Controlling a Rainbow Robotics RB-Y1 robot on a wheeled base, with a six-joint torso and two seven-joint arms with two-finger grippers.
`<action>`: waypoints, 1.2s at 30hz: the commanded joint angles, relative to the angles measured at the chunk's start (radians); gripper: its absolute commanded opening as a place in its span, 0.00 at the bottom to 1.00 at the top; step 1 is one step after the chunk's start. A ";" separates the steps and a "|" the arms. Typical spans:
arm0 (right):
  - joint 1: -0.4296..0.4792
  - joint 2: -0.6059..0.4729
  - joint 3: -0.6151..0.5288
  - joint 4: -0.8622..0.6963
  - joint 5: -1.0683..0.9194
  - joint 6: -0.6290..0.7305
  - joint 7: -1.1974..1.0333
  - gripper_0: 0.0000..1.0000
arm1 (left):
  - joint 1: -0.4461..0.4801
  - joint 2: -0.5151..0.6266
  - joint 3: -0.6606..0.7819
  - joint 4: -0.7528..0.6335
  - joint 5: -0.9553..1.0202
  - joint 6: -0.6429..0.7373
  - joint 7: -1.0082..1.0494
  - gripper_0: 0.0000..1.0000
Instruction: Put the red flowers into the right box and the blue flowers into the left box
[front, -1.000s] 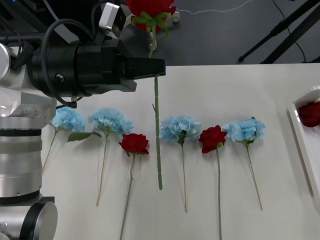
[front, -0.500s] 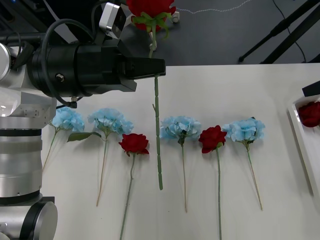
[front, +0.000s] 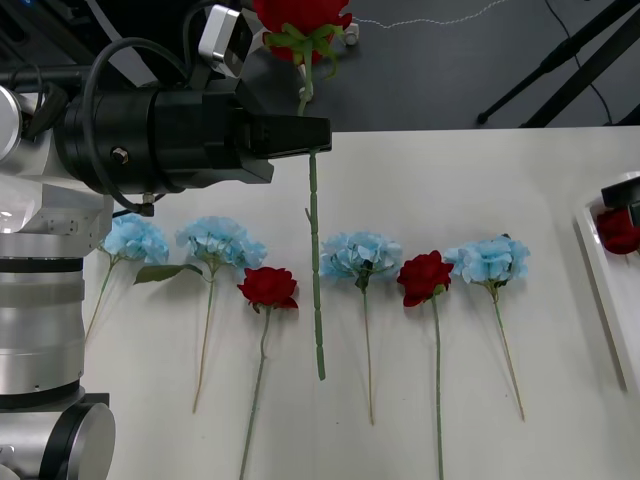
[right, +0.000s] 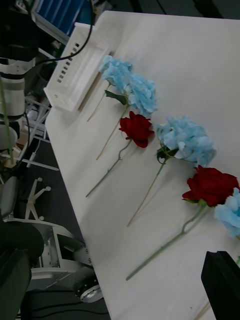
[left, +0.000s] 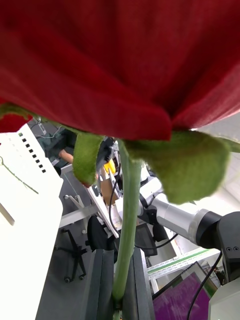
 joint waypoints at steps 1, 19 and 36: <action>0.035 0.040 -0.047 -0.052 -0.050 0.002 0.093 1.00 | -0.035 -0.015 -0.015 -0.026 -0.002 -0.009 -0.039 0.00; 0.125 0.221 0.032 -0.305 -0.132 -0.126 -0.062 1.00 | -0.035 -0.015 -0.015 -0.026 -0.002 -0.009 -0.039 0.00; 0.128 0.265 0.228 -0.493 -0.116 -0.316 -0.385 1.00 | -0.035 -0.015 -0.015 -0.026 -0.002 -0.009 -0.039 0.00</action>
